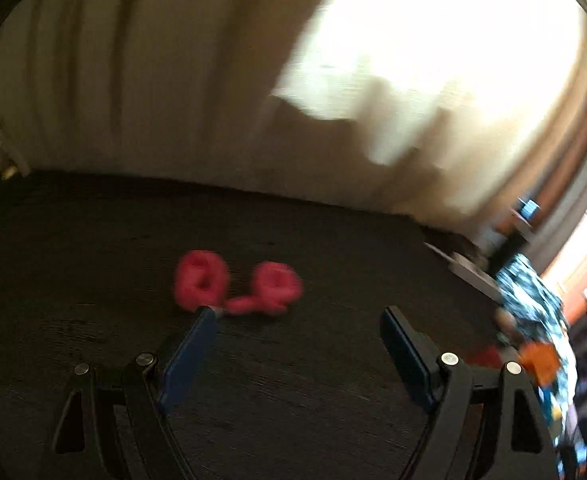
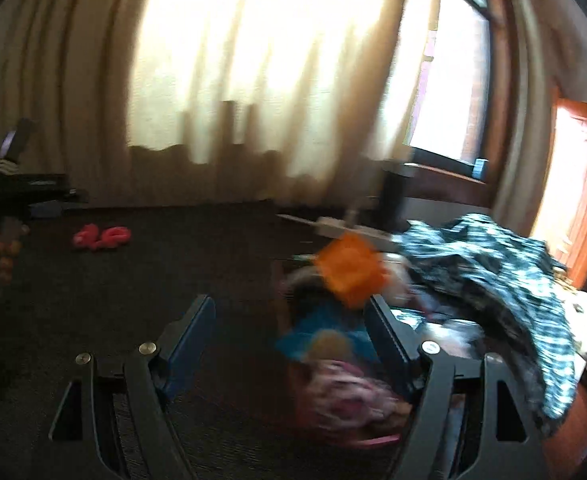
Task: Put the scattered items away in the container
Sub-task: 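Move both grippers back to the pink knotted foam toy on the rug, then grasp the pink knotted foam toy with the left gripper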
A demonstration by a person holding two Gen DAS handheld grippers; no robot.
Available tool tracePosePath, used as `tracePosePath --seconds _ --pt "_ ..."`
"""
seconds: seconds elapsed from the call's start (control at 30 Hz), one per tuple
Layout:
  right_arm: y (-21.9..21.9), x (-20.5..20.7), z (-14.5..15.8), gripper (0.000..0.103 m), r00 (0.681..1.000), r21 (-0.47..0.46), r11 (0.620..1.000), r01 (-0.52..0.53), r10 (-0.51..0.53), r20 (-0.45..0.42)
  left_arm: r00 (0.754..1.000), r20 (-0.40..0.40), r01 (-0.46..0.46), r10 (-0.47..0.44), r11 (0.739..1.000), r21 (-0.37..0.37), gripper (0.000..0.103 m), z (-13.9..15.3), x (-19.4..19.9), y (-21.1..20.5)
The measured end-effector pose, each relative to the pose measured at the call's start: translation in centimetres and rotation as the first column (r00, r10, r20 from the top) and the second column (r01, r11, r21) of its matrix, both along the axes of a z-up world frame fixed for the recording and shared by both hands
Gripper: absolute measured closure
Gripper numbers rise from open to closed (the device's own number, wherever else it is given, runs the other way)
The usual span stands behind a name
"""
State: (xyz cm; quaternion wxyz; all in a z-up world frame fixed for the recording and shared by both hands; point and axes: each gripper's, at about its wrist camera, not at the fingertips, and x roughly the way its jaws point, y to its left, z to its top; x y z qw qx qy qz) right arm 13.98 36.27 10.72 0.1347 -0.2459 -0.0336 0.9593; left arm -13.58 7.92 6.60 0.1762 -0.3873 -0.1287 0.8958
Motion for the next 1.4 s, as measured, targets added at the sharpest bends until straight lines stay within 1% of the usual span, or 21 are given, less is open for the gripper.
tracePosePath --seconds 0.07,0.13,0.27,0.43,0.53,0.6,0.7,0.77,0.87,0.9,0.93,1.0,1.07,1.17,1.23,1.4 --pt "-1.2 -1.0 -0.4 0.023 0.999 -0.004 0.999 -0.042 0.042 0.014 0.998 0.036 -0.042 0.043 0.999 -0.027 0.017 -1.2 -1.7 -1.5" --pt "-2.5 -2.2 -0.8 0.023 0.996 -0.005 0.996 -0.084 0.084 0.032 0.996 0.064 -0.056 0.060 0.997 -0.054 0.017 -2.4 -3.2 -2.2" --pt "-4.2 -4.4 -1.8 0.023 0.987 -0.033 0.989 -0.142 0.144 0.065 0.994 0.104 -0.025 0.031 0.998 -0.055 0.017 -4.1 -4.8 -1.8" --pt "-5.6 -6.2 -2.6 0.023 0.980 -0.063 0.983 -0.170 0.175 0.092 0.992 0.125 0.004 0.007 0.996 -0.089 0.017 -5.7 -6.4 0.0" --pt "-5.9 -7.3 -2.9 0.023 0.976 -0.097 0.979 -0.177 0.187 0.107 0.991 0.132 -0.002 0.016 0.994 -0.109 0.017 -6.6 -7.5 0.4" --pt "-5.8 -8.0 -3.1 0.023 0.975 -0.115 0.978 -0.174 0.188 0.115 0.990 0.141 -0.011 0.026 0.995 -0.104 0.017 -7.2 -8.0 0.3" --pt "-5.8 -9.0 -3.6 0.023 0.974 -0.141 0.976 -0.169 0.187 0.130 0.987 0.154 -0.028 0.040 0.997 -0.076 0.017 -8.3 -8.7 -0.5" --pt "-5.7 -9.8 -3.9 0.023 0.972 -0.163 0.973 -0.166 0.190 0.141 0.989 0.144 -0.026 0.037 0.997 -0.079 0.021 -8.5 -8.9 -0.5" --pt "-5.9 -11.1 -4.4 0.023 0.967 -0.204 0.965 -0.167 0.201 0.159 0.991 0.125 -0.027 0.042 0.993 -0.118 0.030 -8.7 -8.8 -0.4" --pt "-6.0 -11.5 -4.5 0.023 0.965 -0.213 0.962 -0.170 0.206 0.163 0.992 0.117 -0.031 0.047 0.990 -0.137 0.037 -8.7 -8.8 -0.3" --pt "-6.3 -11.9 -4.6 0.023 0.963 -0.217 0.961 -0.173 0.211 0.166 0.993 0.109 -0.035 0.053 0.987 -0.155 0.042 -8.8 -8.8 -0.3" --pt "-6.8 -12.9 -4.8 0.023 0.960 -0.219 0.959 -0.183 0.222 0.172 0.994 0.095 -0.040 0.058 0.984 -0.175 0.046 -9.0 -8.8 -0.3" --pt "-7.3 -14.1 -4.9 0.023 0.955 -0.227 0.954 -0.194 0.236 0.177 0.994 0.090 -0.046 0.064 0.983 -0.180 0.055 -9.1 -8.7 -0.3" --pt "-7.9 -16.0 -5.1 0.023 0.950 -0.254 0.946 -0.202 0.252 0.183 0.993 0.085 -0.061 0.077 0.983 -0.175 0.055 -9.1 -8.6 -0.7" --pt "-8.2 -17.4 -5.3 0.023 0.948 -0.280 0.939 -0.200 0.258 0.188 0.992 0.070 -0.087 0.100 0.982 -0.169 0.055 -8.8 -8.5 -1.2" --pt "-9.2 -21.7 -6.1 0.023 0.932 -0.353 0.913 -0.206 0.293 0.214 0.989 0.023 -0.142 0.146 0.982 -0.121 0.055 -7.0 -8.0 -2.9"
